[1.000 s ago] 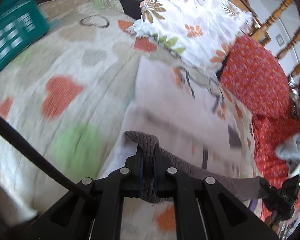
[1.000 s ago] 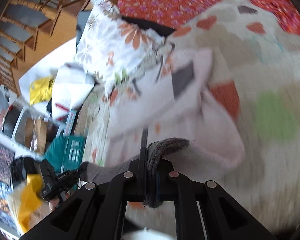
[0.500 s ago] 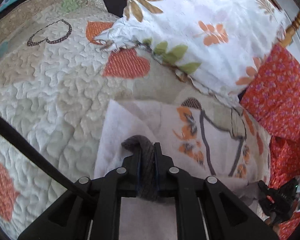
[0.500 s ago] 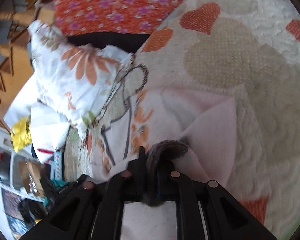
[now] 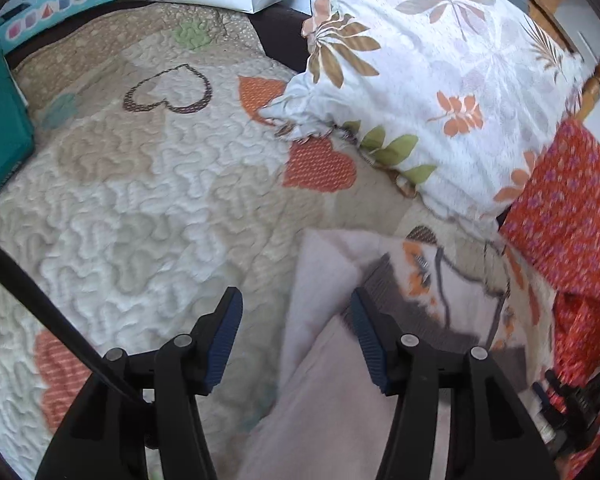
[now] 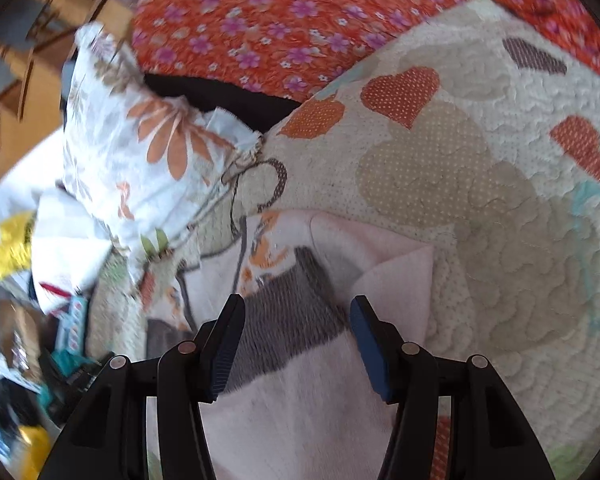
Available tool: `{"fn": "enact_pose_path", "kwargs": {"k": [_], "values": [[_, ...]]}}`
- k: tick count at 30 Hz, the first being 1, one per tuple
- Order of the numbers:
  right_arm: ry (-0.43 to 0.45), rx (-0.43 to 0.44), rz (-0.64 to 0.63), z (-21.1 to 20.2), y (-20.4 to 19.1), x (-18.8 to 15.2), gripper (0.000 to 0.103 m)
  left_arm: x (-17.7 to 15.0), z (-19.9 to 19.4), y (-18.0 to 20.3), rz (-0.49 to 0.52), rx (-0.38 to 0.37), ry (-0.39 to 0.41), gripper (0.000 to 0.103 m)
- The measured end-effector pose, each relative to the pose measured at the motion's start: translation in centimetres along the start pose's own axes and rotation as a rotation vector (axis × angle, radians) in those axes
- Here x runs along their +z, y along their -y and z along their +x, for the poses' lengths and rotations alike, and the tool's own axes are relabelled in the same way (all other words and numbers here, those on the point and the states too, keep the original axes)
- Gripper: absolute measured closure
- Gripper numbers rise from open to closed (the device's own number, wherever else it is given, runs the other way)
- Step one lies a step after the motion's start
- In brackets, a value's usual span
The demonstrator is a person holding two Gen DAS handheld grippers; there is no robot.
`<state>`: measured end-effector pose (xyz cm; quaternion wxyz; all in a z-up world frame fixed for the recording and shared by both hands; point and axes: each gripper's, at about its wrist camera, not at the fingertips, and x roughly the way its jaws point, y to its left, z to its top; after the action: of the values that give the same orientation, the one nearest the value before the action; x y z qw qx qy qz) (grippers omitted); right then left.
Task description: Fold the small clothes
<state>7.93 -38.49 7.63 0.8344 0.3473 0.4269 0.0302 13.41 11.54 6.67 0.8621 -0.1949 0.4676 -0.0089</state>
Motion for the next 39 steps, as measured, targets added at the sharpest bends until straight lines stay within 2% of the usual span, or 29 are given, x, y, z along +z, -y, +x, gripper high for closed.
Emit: {"fn": "enact_pose_path", "kwargs": {"k": [4, 9, 10, 11, 12, 13, 14, 16, 18, 21, 25, 28, 30, 32, 35, 39], "values": [[-0.007, -0.051, -0.072, -1.1, -0.7, -1.3, 0.043, -2.2, -0.8, -1.7, 0.087, 0.032, -0.045, 0.04], [0.0, -0.053, -0.012, -2.2, 0.0, -2.5, 0.043, -5.1, 0.5, -2.5, 0.144, -0.054, -0.193, 0.039], [0.002, -0.049, 0.002, -2.4, 0.0, -2.6, 0.043, -5.7, 1.0, -2.1, 0.172, -0.052, -0.212, 0.039], [0.004, -0.049, 0.014, -2.4, 0.1, -2.8, 0.043, -6.1, 1.3, -1.6, 0.2, -0.038, -0.218, 0.044], [0.004, -0.048, 0.025, -2.5, 0.1, -3.0, 0.043, -6.6, 1.6, -1.0, 0.243, -0.014, -0.222, 0.055], [0.001, -0.048, 0.035, -2.6, 0.1, -3.4, 0.043, -7.0, 1.8, -0.3, 0.29, 0.003, -0.226, 0.082], [-0.003, -0.051, 0.036, -2.6, 0.0, -3.6, 0.043, -7.1, 1.5, 0.1, 0.296, -0.013, -0.225, 0.092], [-0.008, -0.059, 0.027, -2.9, -0.2, -4.0, 0.043, -6.7, 0.4, -0.1, 0.25, 0.023, -0.191, 0.1], [0.002, -0.075, 0.009, -3.7, -0.3, -4.5, 0.043, -6.3, -0.6, -1.0, 0.209, 0.046, -0.17, 0.1], [0.03, -0.095, 0.007, -5.1, 0.0, -4.7, 0.043, -6.2, -0.9, -2.9, 0.147, 0.063, -0.194, 0.099], [0.072, -0.112, 0.069, -7.5, 1.8, -4.7, 0.043, -7.0, -1.9, -2.8, 0.148, 0.084, -0.169, 0.095], [0.066, -0.137, 0.086, -8.8, 3.0, -5.3, 0.043, -7.4, -3.3, -2.9, 0.117, 0.069, -0.148, 0.091], [0.056, -0.151, 0.09, -9.2, 3.5, -6.1, 0.043, -7.7, -4.7, -3.1, 0.084, 0.041, -0.137, 0.085], [0.021, -0.15, 0.096, -9.2, 4.2, -7.3, 0.043, -8.3, -6.3, -2.9, 0.069, 0.022, -0.103, 0.07], [-0.036, -0.149, 0.099, -8.3, 4.8, -8.8, 0.043, -9.5, -8.0, -1.8, 0.097, 0.035, -0.052, 0.059], [-0.074, -0.151, 0.084, -7.0, 4.8, -9.8, 0.043, -11.1, -8.3, 0.9, 0.163, 0.029, -0.041, 0.051]]}}
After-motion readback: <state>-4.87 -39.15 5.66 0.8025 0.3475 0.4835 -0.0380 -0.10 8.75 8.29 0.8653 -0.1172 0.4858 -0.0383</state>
